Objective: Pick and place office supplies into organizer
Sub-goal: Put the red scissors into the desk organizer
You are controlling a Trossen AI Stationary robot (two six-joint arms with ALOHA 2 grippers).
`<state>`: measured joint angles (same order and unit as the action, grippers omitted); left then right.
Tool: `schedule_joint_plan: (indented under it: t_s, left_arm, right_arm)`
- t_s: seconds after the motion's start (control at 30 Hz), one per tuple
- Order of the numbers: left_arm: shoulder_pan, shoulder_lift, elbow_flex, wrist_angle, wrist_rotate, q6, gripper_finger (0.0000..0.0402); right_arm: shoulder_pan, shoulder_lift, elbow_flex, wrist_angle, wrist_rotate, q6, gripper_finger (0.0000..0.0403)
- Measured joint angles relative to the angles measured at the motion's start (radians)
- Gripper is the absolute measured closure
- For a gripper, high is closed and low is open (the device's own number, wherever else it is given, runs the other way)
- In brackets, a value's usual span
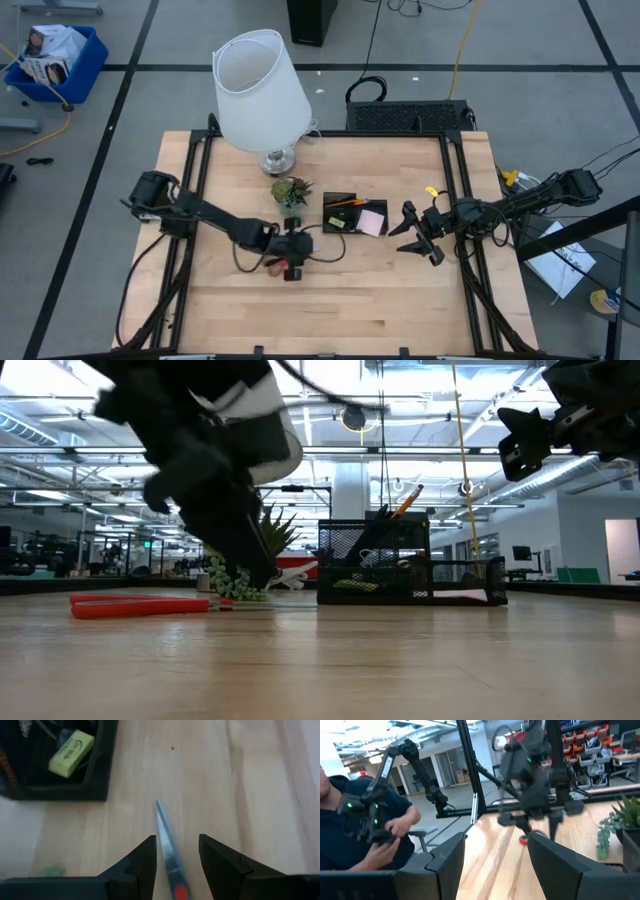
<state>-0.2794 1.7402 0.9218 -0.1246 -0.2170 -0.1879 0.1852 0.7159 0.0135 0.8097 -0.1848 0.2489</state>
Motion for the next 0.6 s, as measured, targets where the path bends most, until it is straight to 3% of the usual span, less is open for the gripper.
schedule_joint_plan:
  t_s: [0.27,0.6]
  left_arm:
    - [0.074,0.111,0.0,0.144,0.142,-0.005,0.025]
    - [0.077,0.165,0.004,0.173,0.161,-0.014,0.025]
  right_arm:
    - [0.0,0.003,0.0,0.001,0.0,0.0,0.0191]
    - [0.0,0.002,0.0,0.008,0.0,0.0,0.0191]
